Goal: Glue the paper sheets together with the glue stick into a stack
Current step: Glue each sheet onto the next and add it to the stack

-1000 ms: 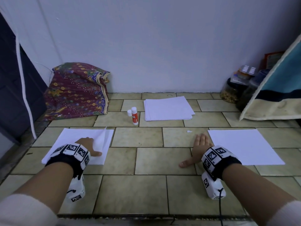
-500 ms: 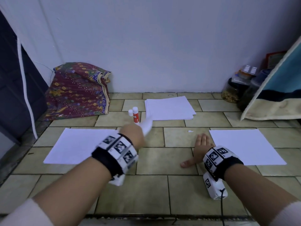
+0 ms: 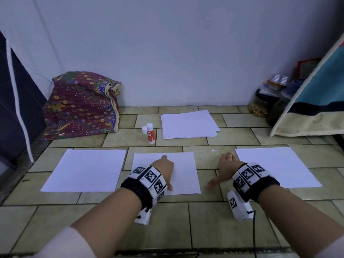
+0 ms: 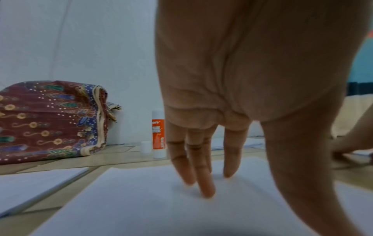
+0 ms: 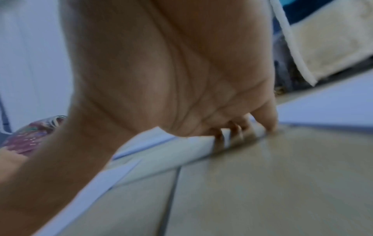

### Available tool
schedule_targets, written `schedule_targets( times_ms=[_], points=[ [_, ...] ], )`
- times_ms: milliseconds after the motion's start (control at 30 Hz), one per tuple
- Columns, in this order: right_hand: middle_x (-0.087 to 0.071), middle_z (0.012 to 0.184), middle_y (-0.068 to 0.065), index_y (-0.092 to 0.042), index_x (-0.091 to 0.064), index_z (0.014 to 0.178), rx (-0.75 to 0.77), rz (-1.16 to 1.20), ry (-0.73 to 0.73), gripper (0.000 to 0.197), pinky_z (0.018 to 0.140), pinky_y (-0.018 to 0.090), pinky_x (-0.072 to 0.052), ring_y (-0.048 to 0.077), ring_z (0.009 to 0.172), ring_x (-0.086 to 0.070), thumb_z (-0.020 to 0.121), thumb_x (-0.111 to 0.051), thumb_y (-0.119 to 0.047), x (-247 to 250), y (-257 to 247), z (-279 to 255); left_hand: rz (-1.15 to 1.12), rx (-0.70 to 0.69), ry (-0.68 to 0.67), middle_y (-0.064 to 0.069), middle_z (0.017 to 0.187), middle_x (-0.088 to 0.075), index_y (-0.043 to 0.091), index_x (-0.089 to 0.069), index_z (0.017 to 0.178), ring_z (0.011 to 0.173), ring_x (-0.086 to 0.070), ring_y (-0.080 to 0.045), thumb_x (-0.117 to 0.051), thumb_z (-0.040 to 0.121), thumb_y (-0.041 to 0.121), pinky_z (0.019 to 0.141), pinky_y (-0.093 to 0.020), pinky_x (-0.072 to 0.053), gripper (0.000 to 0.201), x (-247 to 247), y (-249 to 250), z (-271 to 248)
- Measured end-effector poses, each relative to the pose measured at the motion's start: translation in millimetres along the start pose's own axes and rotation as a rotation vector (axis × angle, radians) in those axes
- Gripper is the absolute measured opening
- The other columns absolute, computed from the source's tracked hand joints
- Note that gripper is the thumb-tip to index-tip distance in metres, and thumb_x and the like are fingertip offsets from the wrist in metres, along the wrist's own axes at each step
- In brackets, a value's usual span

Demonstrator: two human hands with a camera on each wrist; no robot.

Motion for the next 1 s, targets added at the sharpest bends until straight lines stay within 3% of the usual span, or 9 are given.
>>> schedule_targets(
  times_ms=[167,267,433,533,667,733,833,933,1000],
  points=[
    [-0.018,0.155,0.015,-0.006,-0.03,0.146,0.09,-0.074,0.035,0.112,0.114,0.05,-0.025,0.036,0.145,-0.004,0.065,-0.064,-0.076,41,-13,-9,-0.062,-0.053,0.129,-0.009,0.149,-0.019,0.021,-0.034,0.141,0.139,-0.017,-0.028,-0.079,0.076,0.029,0.108,-0.046,-0.036,0.079,-6,-18,7],
    [-0.041,0.146,0.01,-0.005,-0.044,0.138,0.234,0.113,0.148,0.091,0.108,0.039,-0.036,0.027,0.137,-0.034,0.073,-0.067,-0.064,78,-47,-12,-0.081,-0.014,0.03,-0.006,0.16,0.01,0.024,-0.01,0.153,0.145,0.01,-0.039,-0.073,0.082,0.037,0.113,-0.062,-0.019,0.096,-16,-27,10],
    [-0.052,0.138,0.001,-0.015,-0.053,0.133,0.508,0.396,0.31,0.06,0.102,0.025,-0.033,0.016,0.128,-0.044,0.082,-0.071,-0.042,122,-124,0,-0.059,-0.013,-0.043,-0.005,0.16,0.019,0.026,0.009,0.153,0.142,0.011,-0.05,-0.065,0.087,0.043,0.112,-0.064,-0.019,0.101,-24,-32,15],
    [-0.059,0.127,0.002,-0.018,-0.057,0.128,0.544,0.478,0.293,0.052,0.096,0.024,-0.038,0.015,0.119,-0.052,0.083,-0.072,-0.039,126,-155,22,-0.061,-0.006,-0.053,-0.003,0.159,0.021,0.028,0.011,0.153,0.142,0.013,-0.049,-0.066,0.084,0.048,0.11,-0.065,-0.021,0.106,-28,-35,22],
    [-0.061,0.122,0.003,-0.018,-0.057,0.128,0.578,0.583,0.281,0.052,0.09,0.023,-0.042,0.017,0.113,-0.057,0.082,-0.073,-0.034,124,-186,38,-0.052,-0.026,-0.061,0.0,0.158,0.024,0.031,0.014,0.152,0.142,0.014,-0.049,-0.057,0.051,0.09,0.108,-0.068,-0.021,0.137,-32,-37,27],
    [-0.062,0.12,0.004,-0.017,-0.059,0.126,0.575,0.603,0.285,0.049,0.089,0.024,-0.043,0.018,0.112,-0.058,0.081,-0.074,-0.033,120,-197,44,-0.053,-0.036,-0.061,-0.002,0.159,0.023,0.031,0.014,0.152,0.142,0.013,-0.05,-0.061,0.066,0.078,0.107,-0.069,-0.021,0.124,-35,-37,29],
    [-0.065,0.112,0.004,-0.013,-0.065,0.116,0.575,0.585,0.299,0.036,0.084,0.027,-0.046,0.02,0.104,-0.06,0.084,-0.07,-0.029,117,-203,49,-0.039,-0.028,-0.066,-0.001,0.159,0.023,0.032,0.014,0.152,0.142,0.012,-0.05,-0.05,0.056,0.091,0.108,-0.068,-0.021,0.129,-34,-38,27],
    [-0.058,0.093,0.006,-0.007,-0.062,0.096,0.542,0.665,0.321,0.02,0.062,0.025,-0.038,0.021,0.086,-0.053,0.092,-0.06,-0.026,121,-190,51,-0.047,-0.004,-0.045,-0.001,0.159,0.022,0.031,0.014,0.152,0.142,0.014,-0.048,-0.063,0.085,0.052,0.11,-0.066,-0.019,0.104,-32,-38,26],
    [-0.053,0.089,0.009,-0.013,-0.048,0.083,0.515,0.83,0.299,0.018,0.061,0.029,-0.038,0.024,0.08,-0.051,0.097,-0.05,-0.024,123,-173,49,-0.028,0.012,-0.045,-0.001,0.159,0.022,0.032,0.014,0.152,0.143,0.013,-0.047,-0.065,0.086,0.046,0.111,-0.065,-0.021,0.103,-30,-38,25]
  ],
)
Point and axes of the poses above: each hand's wrist, its own z-axis towards the middle knuckle, its own x-axis out of the back of the hand, y = z × x, the point moved 8 cm from there along z, towards the middle knuckle
